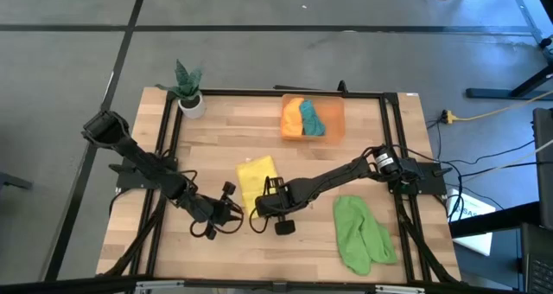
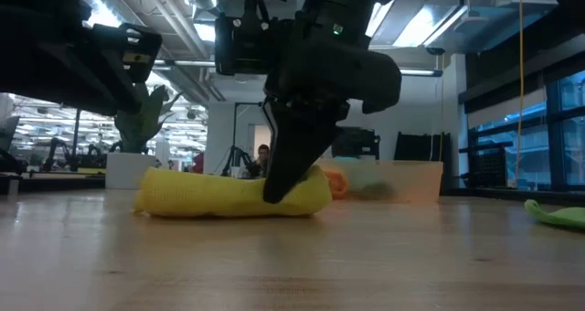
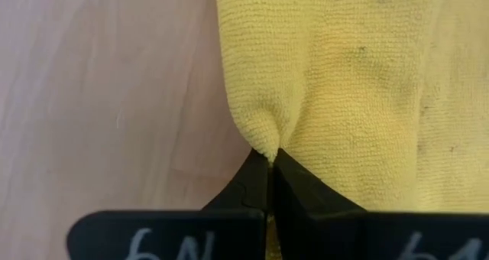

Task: Roll microfiber towels into tight, uniform cylinder then place into a basket
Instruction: Roll the yellow microfiber towel

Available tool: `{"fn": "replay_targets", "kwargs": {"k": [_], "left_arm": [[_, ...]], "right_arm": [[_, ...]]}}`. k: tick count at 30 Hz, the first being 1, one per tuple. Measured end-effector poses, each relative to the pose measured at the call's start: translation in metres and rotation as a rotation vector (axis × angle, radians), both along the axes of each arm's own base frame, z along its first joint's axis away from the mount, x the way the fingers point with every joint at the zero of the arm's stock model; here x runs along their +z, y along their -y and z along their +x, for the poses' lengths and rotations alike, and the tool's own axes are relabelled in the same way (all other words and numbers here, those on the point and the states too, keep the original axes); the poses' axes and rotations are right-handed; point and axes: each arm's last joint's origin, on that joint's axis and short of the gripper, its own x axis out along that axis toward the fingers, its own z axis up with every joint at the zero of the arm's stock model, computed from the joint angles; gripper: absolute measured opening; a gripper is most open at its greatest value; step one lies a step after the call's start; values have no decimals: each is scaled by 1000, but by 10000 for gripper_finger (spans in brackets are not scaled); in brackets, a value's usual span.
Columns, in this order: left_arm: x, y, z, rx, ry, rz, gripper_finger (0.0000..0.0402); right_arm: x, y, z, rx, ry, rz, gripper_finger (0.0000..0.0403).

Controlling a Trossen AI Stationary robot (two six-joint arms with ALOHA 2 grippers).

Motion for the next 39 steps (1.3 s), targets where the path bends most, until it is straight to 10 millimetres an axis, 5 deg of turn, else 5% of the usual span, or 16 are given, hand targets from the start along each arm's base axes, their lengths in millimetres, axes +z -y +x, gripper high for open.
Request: {"fn": "replay_targets", "kwargs": {"k": [20,28,39], "left_arm": [[-8,-8,9,2,-22,41,107],[-25,-7,11,26,-75,106,107],[-23,-8,11,37,-32,200,107]], "right_arm": [[3,21,10,-61,37,55,8],[8,29,11,-75,19,160,7],[22,53,12,-72,-20,408,6]]}}
